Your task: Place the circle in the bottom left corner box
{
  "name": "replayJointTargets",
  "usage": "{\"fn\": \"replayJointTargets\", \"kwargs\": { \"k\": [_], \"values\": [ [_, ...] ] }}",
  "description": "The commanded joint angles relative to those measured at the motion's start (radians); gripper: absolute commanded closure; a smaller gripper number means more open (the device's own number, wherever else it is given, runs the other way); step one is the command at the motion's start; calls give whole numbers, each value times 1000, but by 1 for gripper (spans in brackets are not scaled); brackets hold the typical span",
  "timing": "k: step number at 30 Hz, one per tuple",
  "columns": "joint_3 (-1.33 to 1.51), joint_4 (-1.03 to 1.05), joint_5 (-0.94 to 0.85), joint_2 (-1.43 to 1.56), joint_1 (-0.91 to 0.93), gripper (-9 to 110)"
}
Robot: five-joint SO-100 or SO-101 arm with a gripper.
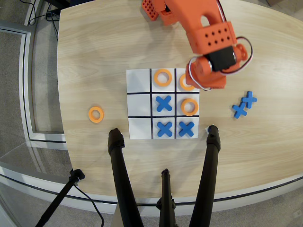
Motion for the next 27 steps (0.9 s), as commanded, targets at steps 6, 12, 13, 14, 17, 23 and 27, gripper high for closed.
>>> {"fn": "replayJointTargets", "kwargs": {
  "k": [6, 12, 13, 14, 17, 23, 27],
  "values": [
    [330, 63, -150, 623, 41, 90],
    [788, 71, -229, 1108, 80, 90],
    [851, 66, -233, 1173, 87, 90],
    [914, 61, -242, 1239, 98, 90],
    [1078, 44, -270, 1387, 144, 90],
    [1163, 104, -296, 1457, 218, 100],
    [1164, 140, -316, 1460, 302, 102]
  ]
}}
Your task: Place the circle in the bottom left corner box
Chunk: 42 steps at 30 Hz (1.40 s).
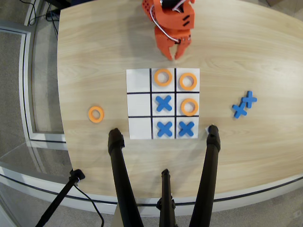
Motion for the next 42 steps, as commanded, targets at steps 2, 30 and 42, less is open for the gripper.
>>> {"fn": "replayJointTargets", "kwargs": {
  "k": [2, 30, 42],
  "values": [
    [57, 32, -32, 0, 100, 101],
    [57, 46, -23, 35, 1677, 101],
    [57, 46, -23, 35, 1677, 101]
  ]
}}
